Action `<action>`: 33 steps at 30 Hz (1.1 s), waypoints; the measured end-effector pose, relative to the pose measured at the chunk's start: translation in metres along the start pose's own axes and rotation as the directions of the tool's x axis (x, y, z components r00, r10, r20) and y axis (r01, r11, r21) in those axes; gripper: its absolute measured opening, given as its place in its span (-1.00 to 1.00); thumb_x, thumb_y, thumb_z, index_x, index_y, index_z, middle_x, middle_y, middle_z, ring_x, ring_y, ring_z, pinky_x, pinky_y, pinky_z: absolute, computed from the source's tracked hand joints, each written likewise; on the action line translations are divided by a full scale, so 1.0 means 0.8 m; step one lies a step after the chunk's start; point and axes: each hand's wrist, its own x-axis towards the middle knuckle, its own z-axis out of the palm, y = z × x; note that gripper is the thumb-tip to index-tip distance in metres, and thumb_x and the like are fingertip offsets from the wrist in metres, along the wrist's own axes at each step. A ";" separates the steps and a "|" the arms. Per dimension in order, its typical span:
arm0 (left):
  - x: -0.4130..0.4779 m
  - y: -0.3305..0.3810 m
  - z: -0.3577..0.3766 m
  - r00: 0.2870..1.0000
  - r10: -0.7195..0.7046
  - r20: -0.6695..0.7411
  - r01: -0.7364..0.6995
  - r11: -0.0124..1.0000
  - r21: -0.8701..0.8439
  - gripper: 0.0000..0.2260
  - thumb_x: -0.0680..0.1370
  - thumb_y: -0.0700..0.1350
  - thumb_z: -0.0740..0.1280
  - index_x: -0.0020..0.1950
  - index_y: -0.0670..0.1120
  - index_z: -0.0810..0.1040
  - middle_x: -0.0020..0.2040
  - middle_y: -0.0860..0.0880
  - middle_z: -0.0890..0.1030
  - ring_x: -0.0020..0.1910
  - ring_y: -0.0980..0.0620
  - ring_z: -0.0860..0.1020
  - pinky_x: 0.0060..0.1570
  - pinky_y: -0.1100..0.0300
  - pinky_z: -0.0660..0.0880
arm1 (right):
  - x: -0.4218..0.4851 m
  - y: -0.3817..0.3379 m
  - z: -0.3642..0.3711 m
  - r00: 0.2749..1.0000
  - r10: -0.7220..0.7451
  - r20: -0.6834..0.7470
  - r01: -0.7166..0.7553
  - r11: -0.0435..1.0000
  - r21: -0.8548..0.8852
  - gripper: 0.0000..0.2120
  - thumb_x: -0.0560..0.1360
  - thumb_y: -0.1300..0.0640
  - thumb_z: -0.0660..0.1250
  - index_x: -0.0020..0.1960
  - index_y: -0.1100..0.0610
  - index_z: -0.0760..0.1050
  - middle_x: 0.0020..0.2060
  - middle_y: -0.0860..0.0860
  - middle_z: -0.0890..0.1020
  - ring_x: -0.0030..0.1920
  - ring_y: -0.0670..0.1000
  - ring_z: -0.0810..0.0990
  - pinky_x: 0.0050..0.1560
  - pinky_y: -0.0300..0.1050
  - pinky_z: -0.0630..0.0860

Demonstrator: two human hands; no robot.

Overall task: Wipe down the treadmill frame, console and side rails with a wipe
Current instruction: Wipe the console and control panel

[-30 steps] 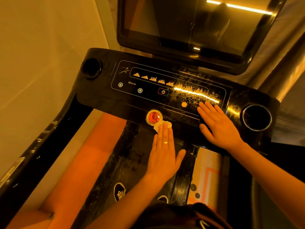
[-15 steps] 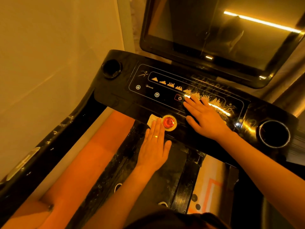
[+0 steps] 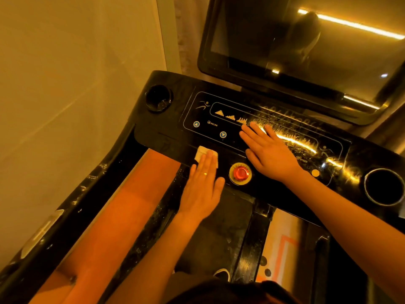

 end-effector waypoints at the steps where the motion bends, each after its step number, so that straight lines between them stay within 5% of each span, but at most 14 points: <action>1: 0.001 -0.004 -0.004 1.000 -0.019 -0.006 0.019 1.000 -0.008 -0.44 0.70 0.13 -0.11 0.65 0.00 -0.22 0.65 0.05 -0.21 0.60 0.14 -0.27 0.59 0.00 -0.18 | 0.000 0.000 0.000 1.000 0.004 0.002 -0.004 1.000 -0.002 -0.46 0.69 -0.08 -0.07 0.61 0.09 0.10 0.59 0.03 0.11 0.61 0.05 -0.03 0.58 0.06 -0.20; 9: -0.004 -0.024 -0.006 0.988 0.143 0.060 -0.148 0.985 0.085 -0.44 0.71 0.09 -0.06 0.66 -0.01 -0.16 0.66 0.06 -0.17 0.61 0.11 -0.22 0.59 -0.08 -0.07 | 0.003 0.000 0.001 1.000 0.018 0.022 -0.018 1.000 -0.010 -0.46 0.68 -0.08 -0.06 0.61 0.08 0.08 0.59 0.02 0.10 0.61 0.04 -0.05 0.58 0.05 -0.21; 15: 0.005 -0.032 -0.014 0.999 -0.021 -0.032 0.020 0.999 -0.034 -0.45 0.70 0.14 -0.17 0.66 -0.01 -0.15 0.66 0.06 -0.15 0.61 0.13 -0.23 0.58 0.02 -0.17 | 0.003 -0.002 0.001 1.000 0.021 0.018 -0.021 1.000 -0.006 -0.47 0.69 -0.07 -0.05 0.61 0.08 0.08 0.59 0.02 0.12 0.61 0.05 -0.03 0.59 0.12 -0.13; 20: -0.006 -0.044 -0.008 0.991 0.135 0.008 -0.136 0.989 0.057 -0.46 0.72 0.04 -0.01 0.66 0.00 -0.12 0.66 0.07 -0.12 0.62 0.13 -0.18 0.59 -0.07 -0.05 | 0.001 -0.001 0.003 1.000 0.023 0.003 -0.023 1.000 0.000 -0.48 0.69 -0.06 -0.02 0.61 0.07 0.11 0.59 0.02 0.13 0.61 0.05 -0.03 0.59 0.12 -0.12; 25: 0.013 -0.075 -0.024 0.991 -0.083 -0.108 0.084 0.996 0.004 -0.46 0.71 0.12 -0.13 0.66 -0.01 -0.12 0.66 0.05 -0.10 0.62 0.12 -0.18 0.59 -0.03 -0.08 | 0.002 -0.003 0.003 0.999 0.026 -0.019 -0.026 1.000 0.012 -0.48 0.68 -0.06 -0.02 0.60 0.08 0.13 0.58 0.03 0.16 0.61 0.07 0.00 0.59 0.13 -0.11; 30: -0.001 -0.045 -0.008 0.998 0.034 -0.060 -0.035 0.999 -0.011 -0.47 0.72 0.07 -0.05 0.66 -0.02 -0.09 0.66 0.05 -0.10 0.62 0.12 -0.19 0.58 -0.01 -0.12 | 0.003 -0.004 0.002 0.999 0.027 -0.024 -0.027 1.000 0.002 -0.48 0.67 -0.05 -0.01 0.60 0.08 0.14 0.58 0.03 0.17 0.61 0.07 0.02 0.59 0.12 -0.12; 33: 0.010 -0.081 -0.023 0.993 -0.060 -0.104 0.058 0.998 -0.018 -0.47 0.71 0.12 -0.11 0.66 0.02 -0.12 0.66 0.07 -0.09 0.61 0.15 -0.19 0.59 -0.02 -0.10 | 0.003 -0.004 0.001 0.999 0.028 -0.023 -0.028 1.000 0.004 -0.48 0.67 -0.05 0.00 0.60 0.08 0.15 0.58 0.03 0.17 0.61 0.06 0.01 0.59 0.11 -0.13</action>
